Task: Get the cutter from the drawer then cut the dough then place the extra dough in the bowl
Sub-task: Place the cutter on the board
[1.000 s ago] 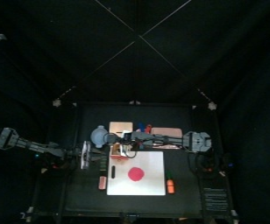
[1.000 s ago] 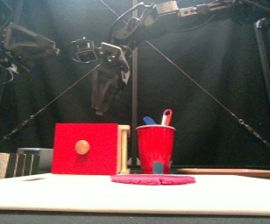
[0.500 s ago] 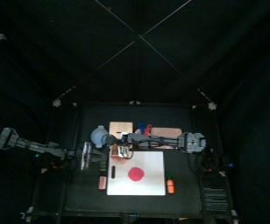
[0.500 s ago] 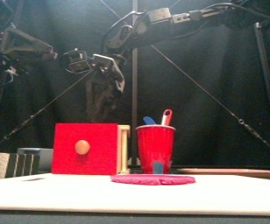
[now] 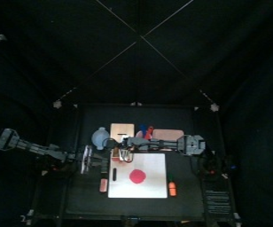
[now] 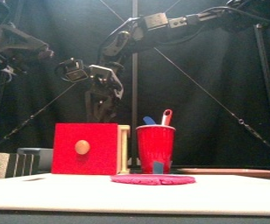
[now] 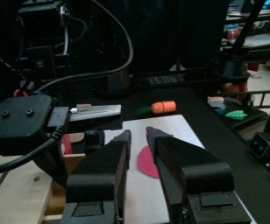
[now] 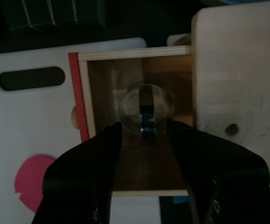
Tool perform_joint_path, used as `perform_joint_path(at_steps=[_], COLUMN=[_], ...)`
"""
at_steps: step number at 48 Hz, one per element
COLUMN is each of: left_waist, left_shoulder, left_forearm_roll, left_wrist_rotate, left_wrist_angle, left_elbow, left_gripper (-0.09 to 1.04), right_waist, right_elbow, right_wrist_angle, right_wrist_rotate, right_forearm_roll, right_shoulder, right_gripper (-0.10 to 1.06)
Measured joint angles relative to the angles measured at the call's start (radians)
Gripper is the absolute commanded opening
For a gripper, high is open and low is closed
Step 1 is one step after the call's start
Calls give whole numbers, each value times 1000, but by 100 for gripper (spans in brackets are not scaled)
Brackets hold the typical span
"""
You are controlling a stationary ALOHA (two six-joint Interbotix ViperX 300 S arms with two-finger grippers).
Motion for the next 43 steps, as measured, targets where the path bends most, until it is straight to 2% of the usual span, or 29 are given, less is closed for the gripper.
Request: perform_joint_path(at_steps=[13, 26, 43], left_waist=[0, 0, -2], left_shoulder=[0, 0, 0], left_forearm_roll=[2, 0, 2], left_wrist_rotate=[2, 0, 2], left_wrist_angle=[0, 0, 2], left_elbow=[6, 6, 6], left_gripper=[65, 65, 65], right_waist=[2, 0, 18], right_elbow=[-12, -26, -121], right_wrist_angle=[0, 14, 121], right_wrist_rotate=[0, 0, 2], right_forearm_roll=[-2, -3, -5], right_shoulder=[25, 28, 28], right_gripper=[77, 51, 50])
